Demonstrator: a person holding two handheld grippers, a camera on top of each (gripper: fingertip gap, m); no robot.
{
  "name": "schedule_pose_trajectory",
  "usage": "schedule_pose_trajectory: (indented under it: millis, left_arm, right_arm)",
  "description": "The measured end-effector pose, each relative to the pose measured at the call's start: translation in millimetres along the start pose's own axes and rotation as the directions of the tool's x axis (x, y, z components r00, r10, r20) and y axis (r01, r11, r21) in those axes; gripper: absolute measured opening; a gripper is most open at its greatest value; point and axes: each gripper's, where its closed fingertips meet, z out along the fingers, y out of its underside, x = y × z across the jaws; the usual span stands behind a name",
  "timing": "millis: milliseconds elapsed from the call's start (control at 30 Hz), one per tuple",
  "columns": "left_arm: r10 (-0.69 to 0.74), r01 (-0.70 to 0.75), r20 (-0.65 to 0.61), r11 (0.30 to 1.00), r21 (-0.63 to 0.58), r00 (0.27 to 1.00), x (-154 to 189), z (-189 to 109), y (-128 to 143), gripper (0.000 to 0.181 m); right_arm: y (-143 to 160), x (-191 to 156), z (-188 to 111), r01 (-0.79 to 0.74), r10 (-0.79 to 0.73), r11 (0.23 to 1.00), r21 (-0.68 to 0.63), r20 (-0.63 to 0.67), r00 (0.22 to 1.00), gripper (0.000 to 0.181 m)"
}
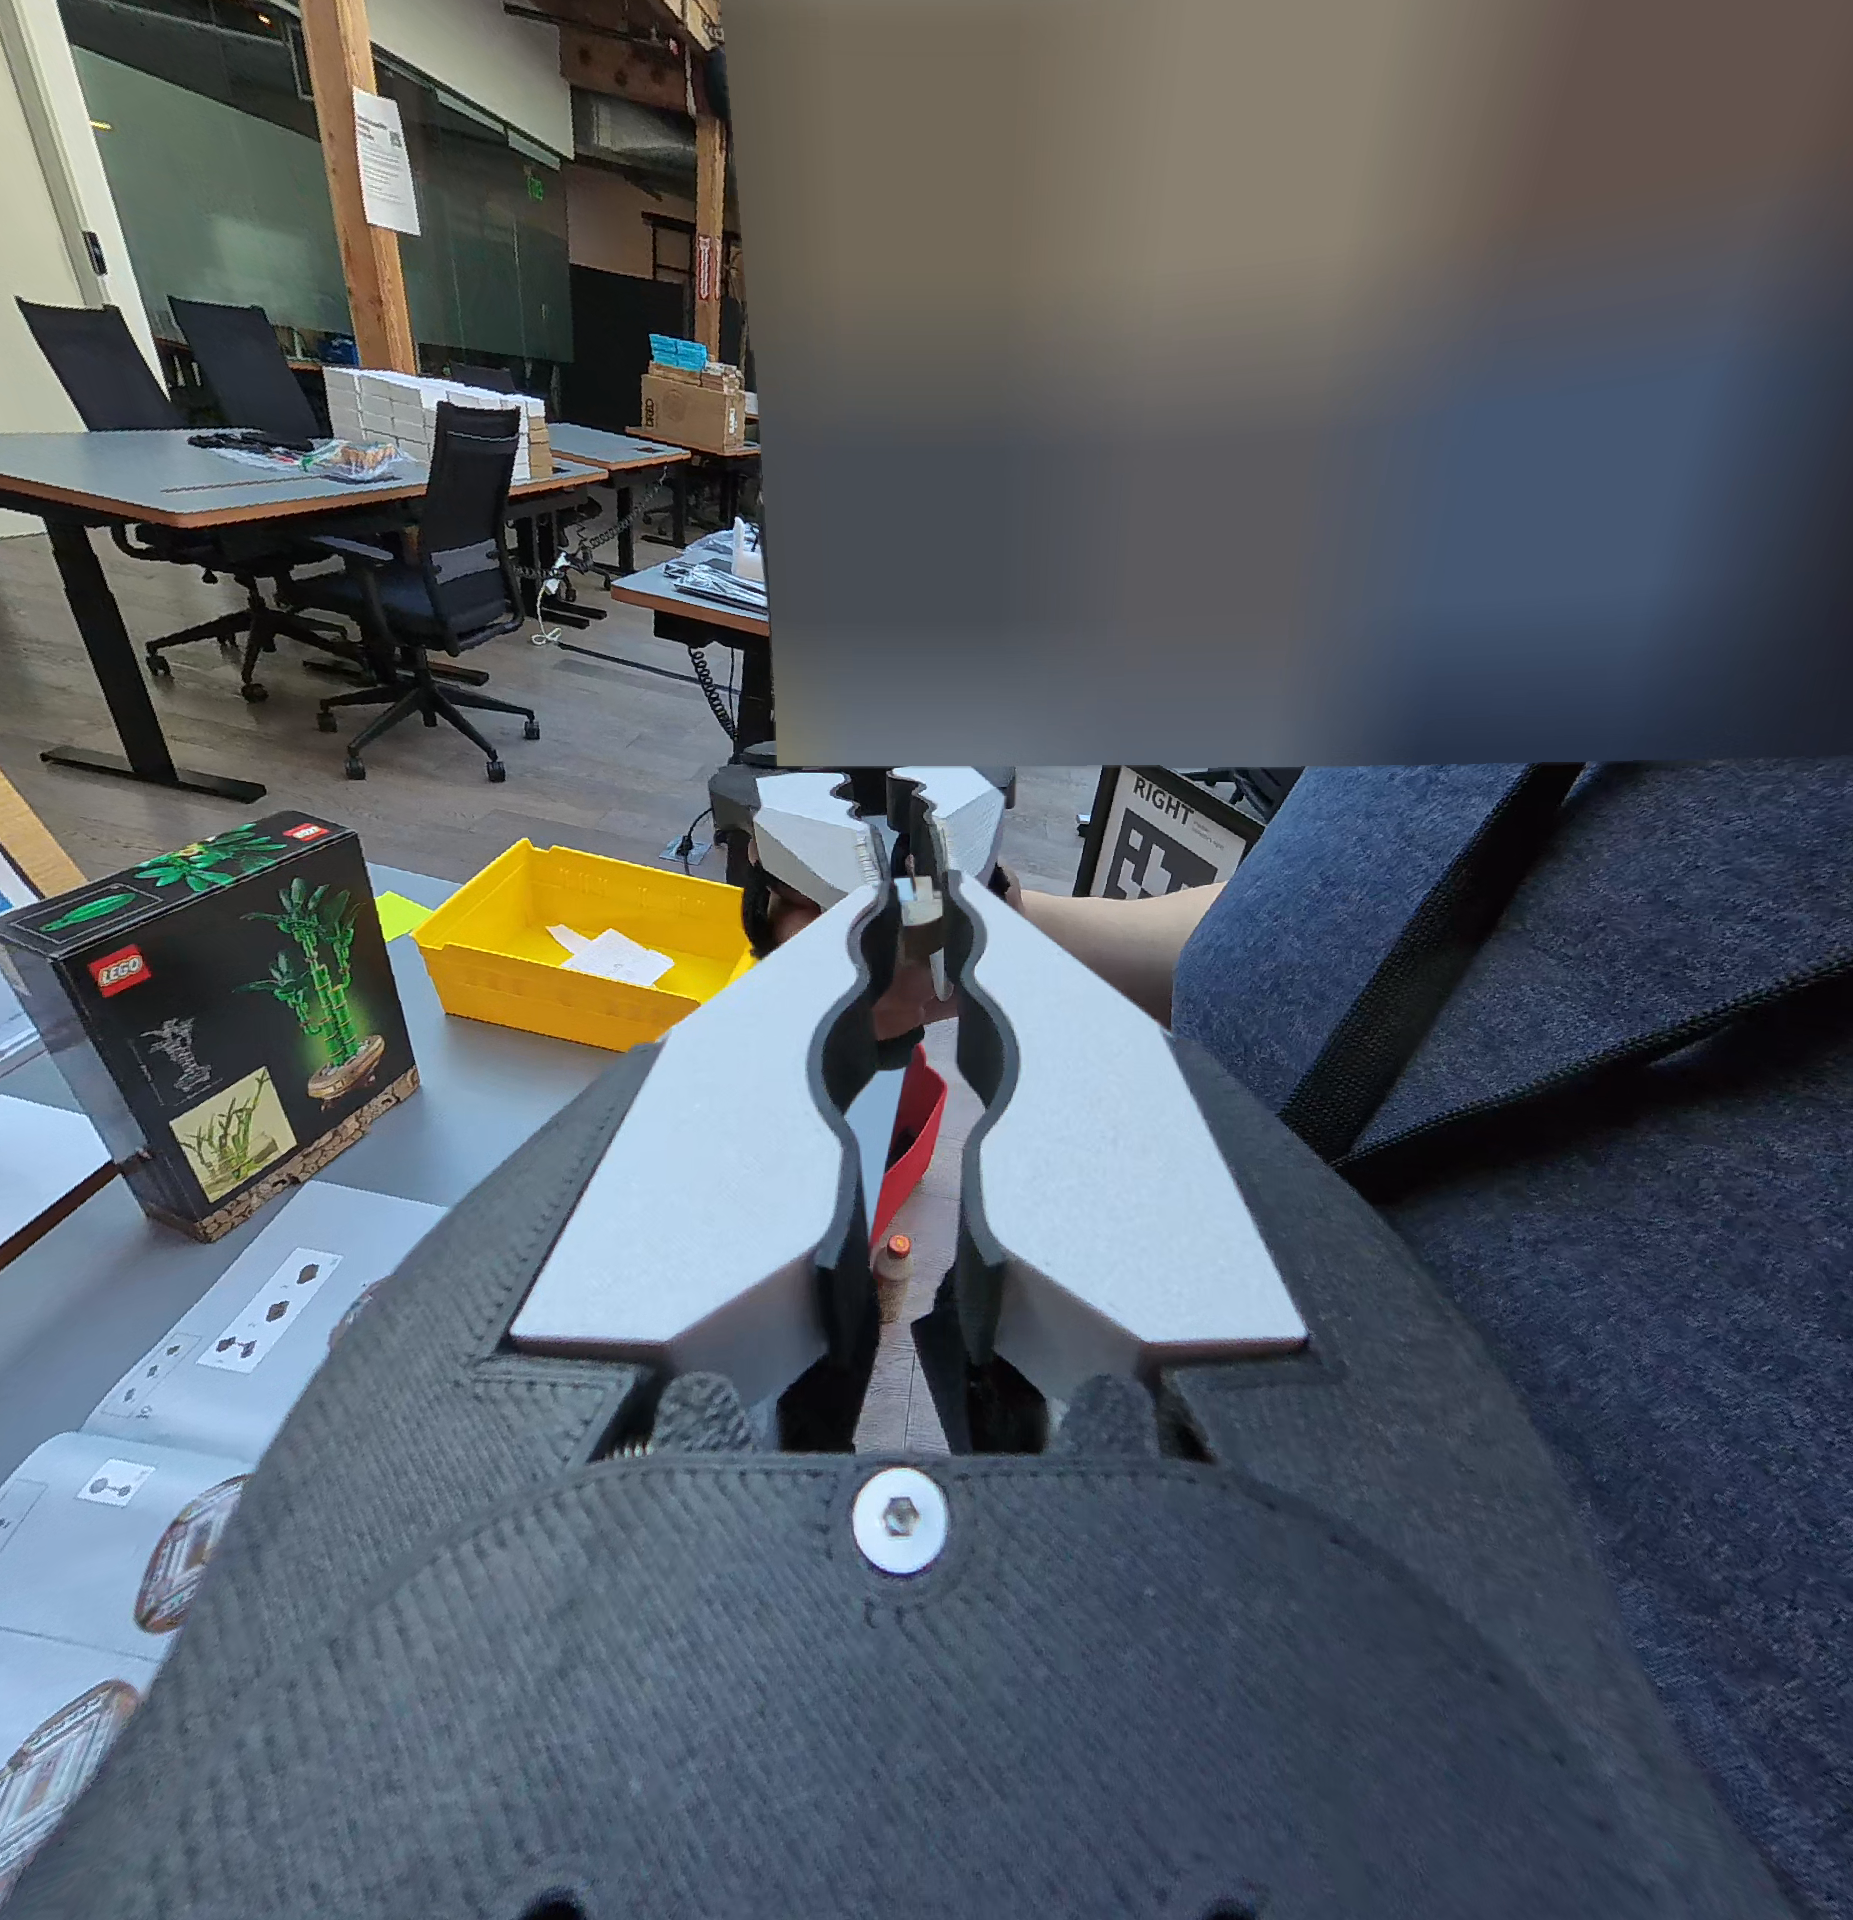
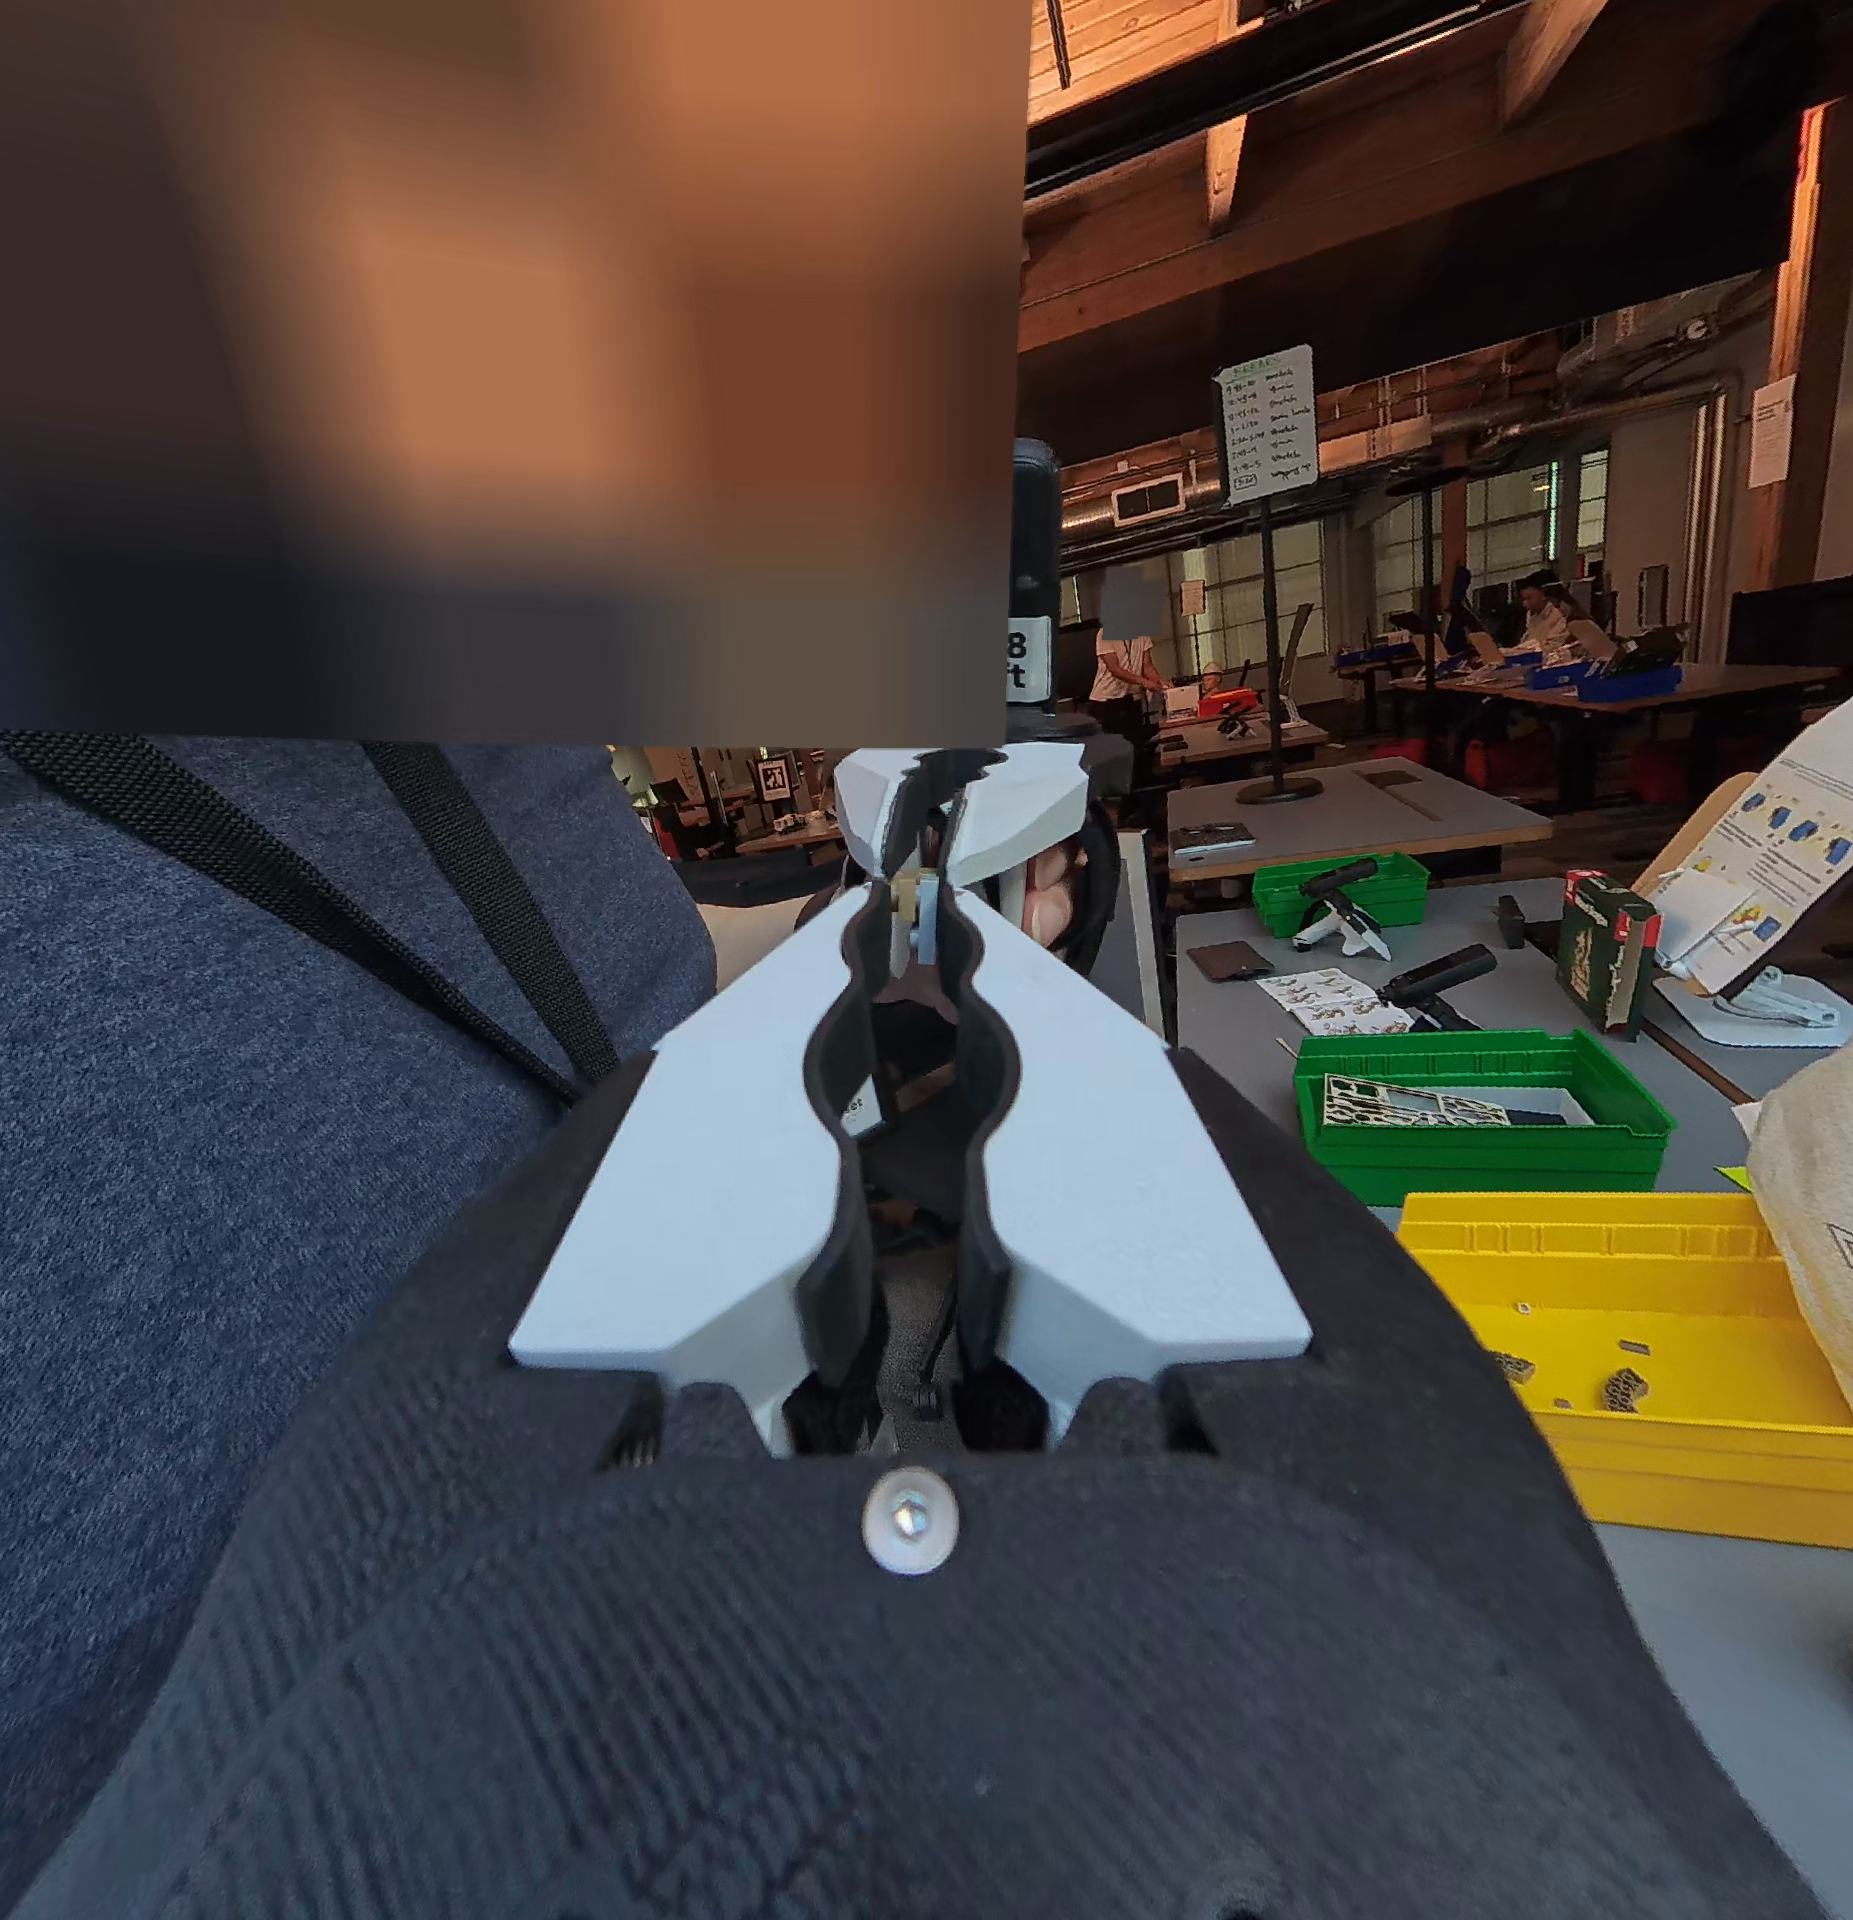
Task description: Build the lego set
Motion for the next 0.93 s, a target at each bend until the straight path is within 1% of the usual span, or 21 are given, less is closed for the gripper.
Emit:
schedule_pose_trajectory:
  millis: [200,367,567,667,733,800,833,867,933]
  left_arm:
    - [-0.004,0.004,0.008,1.000,0.015,1.000,0.5,0.7,1.7,0.006]
    - [-0.009,0.009,0.008,0.999,0.032,1.000,1.8,1.2,1.5,0.006]
    - [-0.023,0.023,-0.002,0.999,0.047,1.000,5.4,0.5,3.8,0.006]
    - [-0.028,0.027,0.016,0.998,0.054,0.999,4.2,-0.2,4.5,0.006]
    - [-0.003,0.001,0.038,0.998,0.066,0.999,3.7,-1.2,3.5,0.006]
    - [0.010,-0.015,0.057,0.997,0.081,0.998,4.0,-1.5,1.0,0.040]
    - [0.033,-0.037,0.066,0.998,0.053,0.997,4.1,-1.1,4.1,0.040]
    - [0.085,-0.086,0.082,0.996,0.015,0.993,4.7,-0.3,8.4,0.036]
    - [0.199,-0.197,0.157,0.980,-0.024,0.967,0.0,-0.4,10.0,0.030]
  right_arm:
    - [1.6,-0.3,-0.8,0.027,-0.027,1.000,-0.003,-0.017,0.999,0.007]
    - [1.8,-1.4,-0.9,0.076,-0.077,0.997,-0.034,-0.038,0.996,0.006]
    - [5.2,-4.8,-0.2,0.094,-0.096,0.994,-0.057,-0.040,0.995,0.005]
    - [6.5,-2.9,0.1,0.029,-0.030,0.999,-0.031,-0.030,0.999,0.006]
    - [6.7,-2.1,0.7,-0.058,0.058,0.998,-0.003,0.002,0.998,0.007]
    - [3.8,1.2,0.2,-0.203,0.201,0.979,0.037,0.040,0.979,0.007]
    - [2.0,2.0,-0.9,-0.277,0.273,0.959,0.057,0.067,0.960,0.007]
    - [1.9,3.0,-1.7,-0.355,0.349,0.933,0.060,0.089,0.933,0.007]
    - [4.0,8.8,-3.9,-0.493,0.486,0.868,0.061,0.098,0.868,0.007]
